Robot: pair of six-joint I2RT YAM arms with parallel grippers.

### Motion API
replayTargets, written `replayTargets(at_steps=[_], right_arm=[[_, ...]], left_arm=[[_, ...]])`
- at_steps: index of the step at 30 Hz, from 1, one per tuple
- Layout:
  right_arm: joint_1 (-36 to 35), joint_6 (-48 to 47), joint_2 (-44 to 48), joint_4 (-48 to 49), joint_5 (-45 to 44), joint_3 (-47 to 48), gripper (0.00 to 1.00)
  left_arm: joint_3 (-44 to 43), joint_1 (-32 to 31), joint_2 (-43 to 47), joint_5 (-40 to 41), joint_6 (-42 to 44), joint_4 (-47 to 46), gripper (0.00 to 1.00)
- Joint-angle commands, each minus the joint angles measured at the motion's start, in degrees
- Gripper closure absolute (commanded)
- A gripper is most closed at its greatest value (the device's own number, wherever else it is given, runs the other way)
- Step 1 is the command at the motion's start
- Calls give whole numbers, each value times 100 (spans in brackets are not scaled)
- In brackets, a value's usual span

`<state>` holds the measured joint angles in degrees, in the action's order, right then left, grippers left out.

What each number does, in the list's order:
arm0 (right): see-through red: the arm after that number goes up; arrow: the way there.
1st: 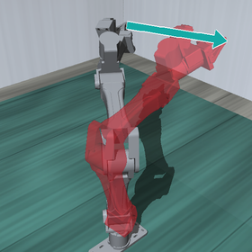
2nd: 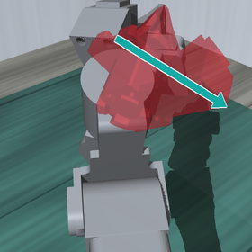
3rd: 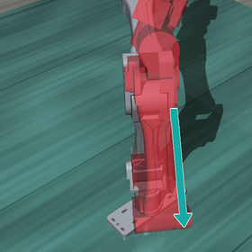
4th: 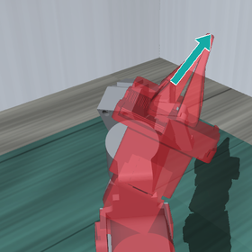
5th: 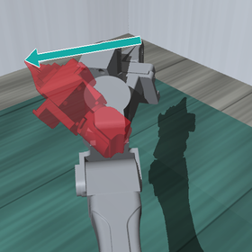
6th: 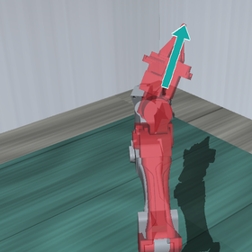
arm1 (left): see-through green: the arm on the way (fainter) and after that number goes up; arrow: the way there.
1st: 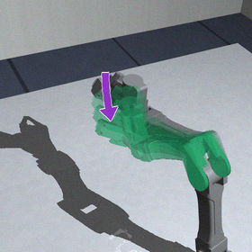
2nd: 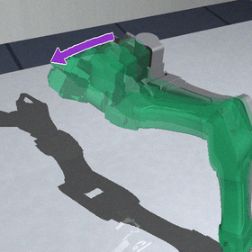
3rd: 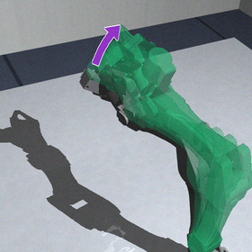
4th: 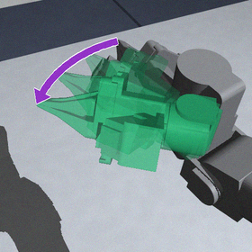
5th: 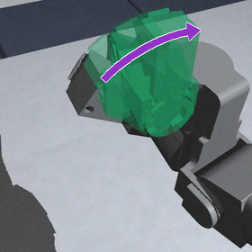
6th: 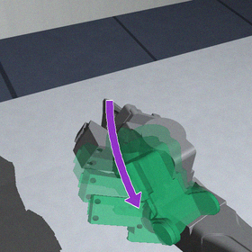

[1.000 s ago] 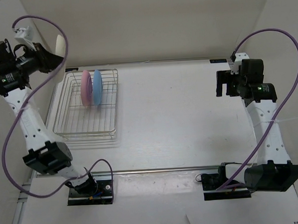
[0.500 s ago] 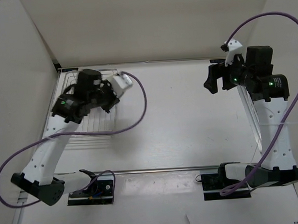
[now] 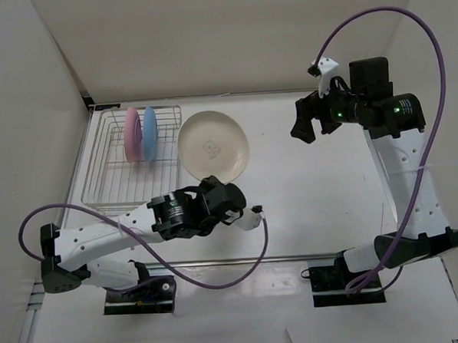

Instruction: Unload the plates from the dish rack

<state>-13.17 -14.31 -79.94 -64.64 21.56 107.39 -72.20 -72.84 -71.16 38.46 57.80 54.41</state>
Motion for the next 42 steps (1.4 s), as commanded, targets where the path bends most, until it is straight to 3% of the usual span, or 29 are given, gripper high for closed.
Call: replayTargets(at_steps=[1,6,14,20,22,24,27,30,31,32,36,39,40,41,42], right_arm=[[-54,174,-91,100,260,440,0],[-54,323,-214,101,928,598,0],[-54,182,-162,153,1455,168,1],[-54,244,-162,206,1544,45,12],[-54,244,-214,268,1474,-17,23],[-54,244,-215,268,1474,-139,23],[-54,244,-267,329,1474,-140,39],[-54,244,-268,329,1413,-140,71],[-54,305,-268,382,1343,-140,93],[-54,358,-268,382,1255,-140,100],[-54,507,-268,566,1061,-245,100],[-54,613,-329,619,947,-245,100],[-54,665,-399,672,851,-245,100],[-54,718,-399,759,850,-297,100],[-2,771,-452,760,780,-298,100]], left_arm=[[-1002,-397,-485,752,338,-503,89],[-1104,-959,-768,751,581,-1210,89],[-1076,-1127,-1085,698,758,-1881,89],[-1313,-1127,-1295,585,813,-2145,89],[-1454,-1127,-1357,584,742,-2145,89],[-1568,-1127,-1409,531,741,-2232,89],[-1569,-1127,-1410,531,741,-2294,89],[-1402,-1127,-1410,531,741,-2295,89],[-1349,-1127,-1410,531,741,-2356,89],[-1349,-1023,-1358,531,741,-2356,89],[-1279,-750,-1357,531,540,-2268,89],[-1279,-583,-1357,531,460,-2321,83],[-1279,-582,-1357,479,391,-2321,76],[-1279,-504,-1357,478,390,-2321,54],[-1279,-451,-1357,478,329,-2321,43]])
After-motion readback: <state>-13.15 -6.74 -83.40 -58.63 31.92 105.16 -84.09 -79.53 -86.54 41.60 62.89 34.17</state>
